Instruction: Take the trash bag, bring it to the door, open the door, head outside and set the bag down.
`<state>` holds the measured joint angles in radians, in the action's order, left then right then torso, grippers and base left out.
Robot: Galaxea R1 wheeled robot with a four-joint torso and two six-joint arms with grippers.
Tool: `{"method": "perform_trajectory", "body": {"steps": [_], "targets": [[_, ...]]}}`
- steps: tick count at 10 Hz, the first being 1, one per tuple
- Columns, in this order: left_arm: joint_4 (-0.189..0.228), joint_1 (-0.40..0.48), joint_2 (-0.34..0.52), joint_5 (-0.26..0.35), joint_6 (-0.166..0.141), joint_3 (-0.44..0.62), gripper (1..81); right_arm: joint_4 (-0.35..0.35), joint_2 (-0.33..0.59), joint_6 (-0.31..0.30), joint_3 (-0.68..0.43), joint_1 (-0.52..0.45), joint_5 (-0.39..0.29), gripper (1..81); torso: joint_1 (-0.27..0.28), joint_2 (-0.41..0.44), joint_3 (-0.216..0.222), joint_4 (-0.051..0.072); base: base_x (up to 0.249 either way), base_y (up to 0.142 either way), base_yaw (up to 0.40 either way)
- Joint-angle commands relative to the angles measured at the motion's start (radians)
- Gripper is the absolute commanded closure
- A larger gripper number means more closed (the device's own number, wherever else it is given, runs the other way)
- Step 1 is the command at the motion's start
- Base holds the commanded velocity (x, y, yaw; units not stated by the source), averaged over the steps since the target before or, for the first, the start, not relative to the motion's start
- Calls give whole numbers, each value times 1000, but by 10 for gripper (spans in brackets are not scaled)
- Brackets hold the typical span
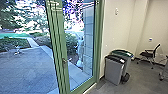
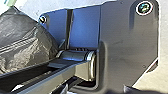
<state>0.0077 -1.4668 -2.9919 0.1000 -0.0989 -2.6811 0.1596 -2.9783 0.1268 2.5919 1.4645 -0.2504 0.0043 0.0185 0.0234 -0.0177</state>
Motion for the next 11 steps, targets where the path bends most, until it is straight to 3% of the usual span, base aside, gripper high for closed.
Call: {"method": "perform_trajectory", "body": {"steps": [1,6,11], "targets": [[11,62,4,55,7,1,811,0,-3,4,-7,-66,-63,10,0,0,0,0,178,0,0],[17,64,2,55,5,1,811,-2,-4,4,-4,-66,-63,10,0,0,0,0,178,0,0],[17,64,1,55,5,1,811,-2,-4,4,-4,-66,-63,10,1,0,0,0,178,-80,0]]}}
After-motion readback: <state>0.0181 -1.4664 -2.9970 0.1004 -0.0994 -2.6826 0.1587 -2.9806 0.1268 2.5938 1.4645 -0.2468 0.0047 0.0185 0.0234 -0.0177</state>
